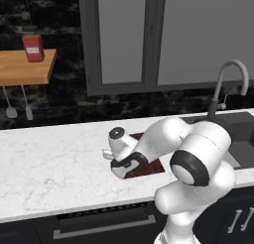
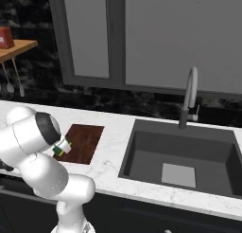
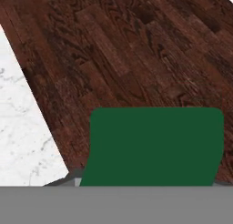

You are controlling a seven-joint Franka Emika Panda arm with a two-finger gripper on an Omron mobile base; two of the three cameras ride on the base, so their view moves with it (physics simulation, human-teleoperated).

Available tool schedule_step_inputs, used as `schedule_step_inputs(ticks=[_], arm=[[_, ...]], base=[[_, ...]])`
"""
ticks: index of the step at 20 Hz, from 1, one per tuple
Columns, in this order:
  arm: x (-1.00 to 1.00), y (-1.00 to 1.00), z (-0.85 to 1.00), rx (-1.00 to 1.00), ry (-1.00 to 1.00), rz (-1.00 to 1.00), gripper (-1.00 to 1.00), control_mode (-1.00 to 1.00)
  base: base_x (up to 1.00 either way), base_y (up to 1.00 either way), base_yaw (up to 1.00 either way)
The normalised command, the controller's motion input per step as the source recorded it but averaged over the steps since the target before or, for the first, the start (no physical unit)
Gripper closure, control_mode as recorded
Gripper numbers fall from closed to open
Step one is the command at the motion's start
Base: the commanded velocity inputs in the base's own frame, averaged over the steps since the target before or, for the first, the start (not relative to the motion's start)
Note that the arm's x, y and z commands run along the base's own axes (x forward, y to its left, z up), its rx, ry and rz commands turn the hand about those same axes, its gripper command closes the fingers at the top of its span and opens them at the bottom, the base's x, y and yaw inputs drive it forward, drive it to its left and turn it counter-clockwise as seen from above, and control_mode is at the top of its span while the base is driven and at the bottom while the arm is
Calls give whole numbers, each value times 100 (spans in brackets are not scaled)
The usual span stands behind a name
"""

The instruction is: Pick up the sponge from the counter and clean the cutting board by briefly scrubbing or pressing down on the cutting board. Once finished, release the sponge.

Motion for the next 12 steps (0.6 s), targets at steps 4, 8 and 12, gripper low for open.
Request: schedule_step_inputs(ticks=[4,8,12], arm=[[-87,30,-69,-1,0,3,100,-100],[-27,-11,-47,-7,3,1,100,-100],[0,-48,-5,0,7,0,100,-100]], base=[[0,0,0],[0,0,0],[0,0,0]])
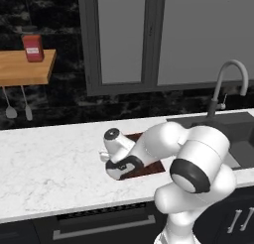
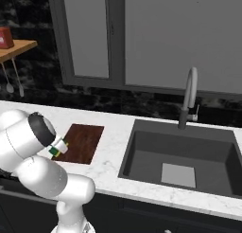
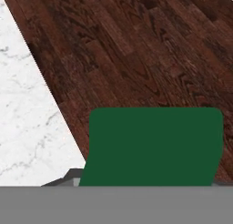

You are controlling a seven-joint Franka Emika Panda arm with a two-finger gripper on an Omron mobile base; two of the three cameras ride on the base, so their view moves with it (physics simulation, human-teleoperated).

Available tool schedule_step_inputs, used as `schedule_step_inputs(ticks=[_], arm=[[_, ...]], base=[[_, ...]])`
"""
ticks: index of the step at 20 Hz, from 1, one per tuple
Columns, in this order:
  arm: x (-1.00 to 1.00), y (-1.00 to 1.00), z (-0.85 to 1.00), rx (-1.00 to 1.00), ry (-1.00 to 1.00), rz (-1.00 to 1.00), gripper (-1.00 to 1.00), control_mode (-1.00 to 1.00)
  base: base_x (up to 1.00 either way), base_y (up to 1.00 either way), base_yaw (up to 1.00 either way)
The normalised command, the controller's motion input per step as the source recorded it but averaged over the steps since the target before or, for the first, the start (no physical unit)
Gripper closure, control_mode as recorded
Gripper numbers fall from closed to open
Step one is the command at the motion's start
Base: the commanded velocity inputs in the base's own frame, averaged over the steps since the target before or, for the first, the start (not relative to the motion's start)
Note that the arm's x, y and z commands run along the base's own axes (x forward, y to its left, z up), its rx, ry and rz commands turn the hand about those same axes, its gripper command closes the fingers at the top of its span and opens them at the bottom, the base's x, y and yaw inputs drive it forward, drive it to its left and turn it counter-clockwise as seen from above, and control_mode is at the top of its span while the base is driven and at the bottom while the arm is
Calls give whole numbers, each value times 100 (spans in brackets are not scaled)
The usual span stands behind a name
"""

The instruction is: Pick up the sponge from the counter and clean the cutting board by briefly scrubbing or pressing down on the cutting board. Once finished, release the sponge.

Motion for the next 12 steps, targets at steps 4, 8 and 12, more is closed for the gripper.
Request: schedule_step_inputs(ticks=[4,8,12], arm=[[-20,-56,-9,-3,4,0,100,-100],[-34,-40,-26,-10,0,0,100,-100],[-13,-57,-10,-4,0,0,100,-100]], base=[[0,0,0],[0,0,0],[0,0,0]])
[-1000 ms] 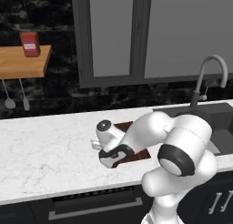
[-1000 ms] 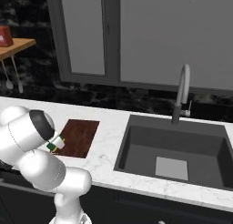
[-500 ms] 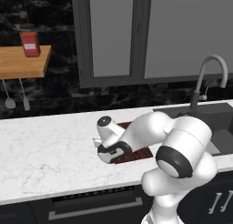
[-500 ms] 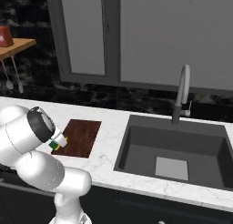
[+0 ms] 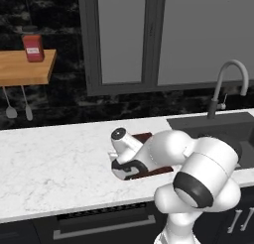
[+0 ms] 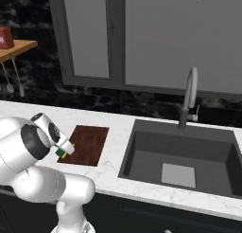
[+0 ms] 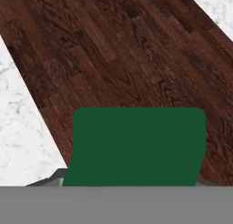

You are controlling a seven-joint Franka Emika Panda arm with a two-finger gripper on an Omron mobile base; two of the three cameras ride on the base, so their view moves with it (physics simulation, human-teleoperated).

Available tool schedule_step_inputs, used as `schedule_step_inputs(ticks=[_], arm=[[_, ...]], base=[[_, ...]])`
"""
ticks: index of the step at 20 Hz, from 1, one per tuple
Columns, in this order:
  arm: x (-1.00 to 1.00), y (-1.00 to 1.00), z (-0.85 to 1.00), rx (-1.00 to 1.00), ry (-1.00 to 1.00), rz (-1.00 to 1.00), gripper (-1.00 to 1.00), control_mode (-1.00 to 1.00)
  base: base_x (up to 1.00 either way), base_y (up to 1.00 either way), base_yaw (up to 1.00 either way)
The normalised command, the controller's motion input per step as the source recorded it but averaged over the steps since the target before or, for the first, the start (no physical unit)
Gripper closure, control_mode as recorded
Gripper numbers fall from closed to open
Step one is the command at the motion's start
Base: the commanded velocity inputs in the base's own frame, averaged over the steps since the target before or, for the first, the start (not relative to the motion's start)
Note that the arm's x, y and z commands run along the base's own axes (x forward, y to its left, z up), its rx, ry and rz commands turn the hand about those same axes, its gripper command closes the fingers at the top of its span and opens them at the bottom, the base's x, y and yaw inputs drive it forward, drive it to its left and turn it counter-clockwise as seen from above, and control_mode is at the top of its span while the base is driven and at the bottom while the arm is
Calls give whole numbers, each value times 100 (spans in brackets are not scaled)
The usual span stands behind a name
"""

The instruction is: Pick up the sponge from the counter and clean the cutting board by briefly scrubbing or pressing down on the cutting board. Once finished, release the sponge.

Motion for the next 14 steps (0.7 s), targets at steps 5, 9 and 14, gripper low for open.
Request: schedule_step_inputs(ticks=[5,9,14], arm=[[-7,-65,0,0,0,0,100,-100],[-3,-55,-23,-1,0,0,100,-100],[-5,-47,-65,-5,-9,0,100,-100]], base=[[0,0,0],[0,0,0],[0,0,0]])
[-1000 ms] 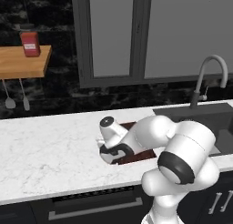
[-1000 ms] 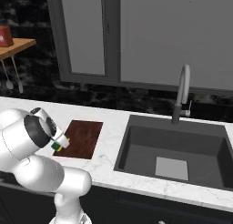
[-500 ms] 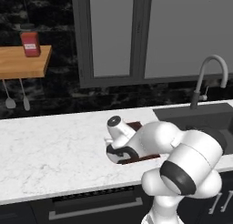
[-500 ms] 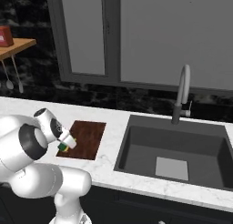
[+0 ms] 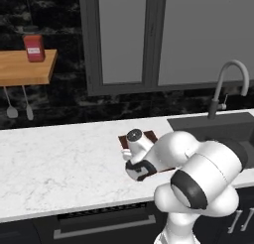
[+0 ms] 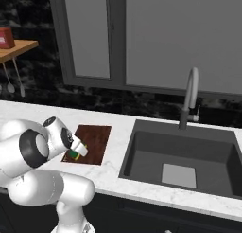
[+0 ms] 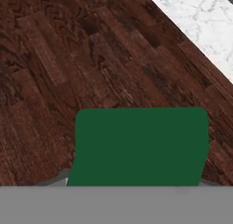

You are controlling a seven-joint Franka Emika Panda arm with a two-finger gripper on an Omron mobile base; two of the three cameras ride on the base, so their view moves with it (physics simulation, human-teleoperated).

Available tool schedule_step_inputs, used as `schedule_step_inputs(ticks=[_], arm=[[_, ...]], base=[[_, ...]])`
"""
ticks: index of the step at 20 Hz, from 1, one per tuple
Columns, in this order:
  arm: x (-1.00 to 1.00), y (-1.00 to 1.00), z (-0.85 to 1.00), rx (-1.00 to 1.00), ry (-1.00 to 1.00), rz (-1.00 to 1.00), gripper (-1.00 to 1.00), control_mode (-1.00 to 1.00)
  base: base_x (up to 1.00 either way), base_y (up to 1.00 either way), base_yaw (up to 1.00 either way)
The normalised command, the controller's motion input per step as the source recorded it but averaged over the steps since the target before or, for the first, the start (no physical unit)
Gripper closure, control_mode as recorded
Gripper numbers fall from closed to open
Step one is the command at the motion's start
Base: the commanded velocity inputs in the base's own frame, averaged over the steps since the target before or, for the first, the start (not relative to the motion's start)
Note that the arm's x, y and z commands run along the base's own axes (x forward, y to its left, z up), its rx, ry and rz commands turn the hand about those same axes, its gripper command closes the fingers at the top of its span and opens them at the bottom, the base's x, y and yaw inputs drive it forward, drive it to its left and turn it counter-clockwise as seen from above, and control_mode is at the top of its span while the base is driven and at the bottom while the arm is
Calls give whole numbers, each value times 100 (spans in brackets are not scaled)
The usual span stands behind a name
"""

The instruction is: Pick up the sponge from the counter and clean the cutting board by briefly scrubbing or pressing down on the cutting board. Once finished, release the sponge.

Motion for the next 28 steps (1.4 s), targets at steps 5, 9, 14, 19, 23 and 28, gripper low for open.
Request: schedule_step_inputs(ticks=[5,9,14,19,23,28], arm=[[-13,-75,-31,0,-8,-5,100,-100],[-11,-81,-33,0,-2,-6,100,-100],[-10,-77,-37,0,0,-7,100,-100],[-21,-73,-31,0,0,-8,100,-100],[-40,-59,-23,0,0,-9,100,-100],[-23,-60,-52,0,0,-8,100,-100]], base=[[0,0,0],[0,0,0],[0,0,0],[0,0,0],[0,0,0],[0,0,0]])
